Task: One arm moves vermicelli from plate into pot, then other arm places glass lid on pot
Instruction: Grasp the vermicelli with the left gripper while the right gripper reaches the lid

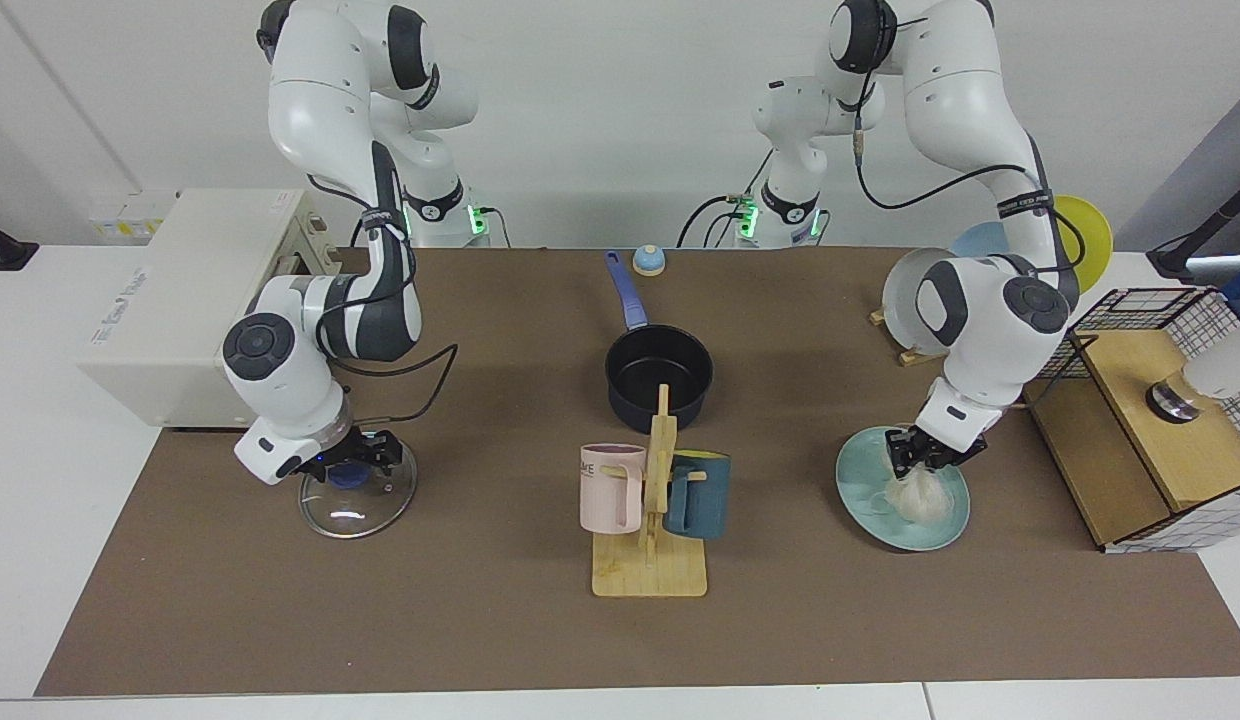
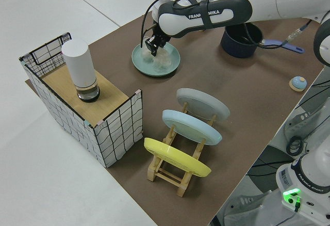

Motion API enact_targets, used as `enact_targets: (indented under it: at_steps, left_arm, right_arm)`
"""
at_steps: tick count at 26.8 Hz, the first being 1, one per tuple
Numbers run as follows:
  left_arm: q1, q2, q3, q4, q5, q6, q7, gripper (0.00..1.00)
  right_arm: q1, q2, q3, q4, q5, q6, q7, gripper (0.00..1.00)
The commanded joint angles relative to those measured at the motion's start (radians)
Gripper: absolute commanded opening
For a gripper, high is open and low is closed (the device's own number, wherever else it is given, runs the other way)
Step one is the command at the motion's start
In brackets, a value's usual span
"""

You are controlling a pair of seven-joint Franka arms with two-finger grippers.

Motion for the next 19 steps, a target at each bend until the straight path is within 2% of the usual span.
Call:
enact_targets:
  at_steps: [1, 9, 13, 15, 16, 17, 19]
  left_arm:
    - [0.006, -0.133, 0.008, -0.021, -0.009, -0.125, -0.002, 0.00]
    - [0.010, -0.304, 0.015, -0.027, -0.005, -0.375, 0.002, 0.00]
    - [0.012, -0.410, 0.016, -0.049, -0.005, -0.447, 0.002, 0.00]
    - [0.012, -0.456, 0.016, -0.073, -0.005, -0.462, -0.001, 0.00]
    - [0.010, -0.470, 0.016, -0.079, -0.005, -0.470, -0.004, 0.00]
    - [0.003, -0.476, 0.013, -0.081, -0.005, -0.484, -0.012, 0.00]
    - [-0.005, -0.476, 0.002, -0.082, -0.005, -0.490, -0.024, 0.00]
  right_arm:
    - [-0.016, -0.030, 0.005, -0.049, 0.021, 0.017, -0.076, 1.00]
    - [-0.009, -0.022, 0.005, -0.055, 0.013, 0.022, -0.077, 1.00]
    - [-0.012, -0.019, 0.003, -0.064, 0.010, 0.025, -0.079, 0.97]
    - [-0.012, -0.021, 0.005, -0.064, 0.008, 0.025, -0.079, 0.81]
    - [-0.013, -0.021, 0.003, -0.064, 0.007, 0.025, -0.080, 0.69]
    - [-0.015, -0.021, 0.005, -0.064, 0.005, 0.025, -0.085, 0.52]
    - [-0.013, -0.019, 0.003, -0.064, 0.005, 0.025, -0.100, 0.29]
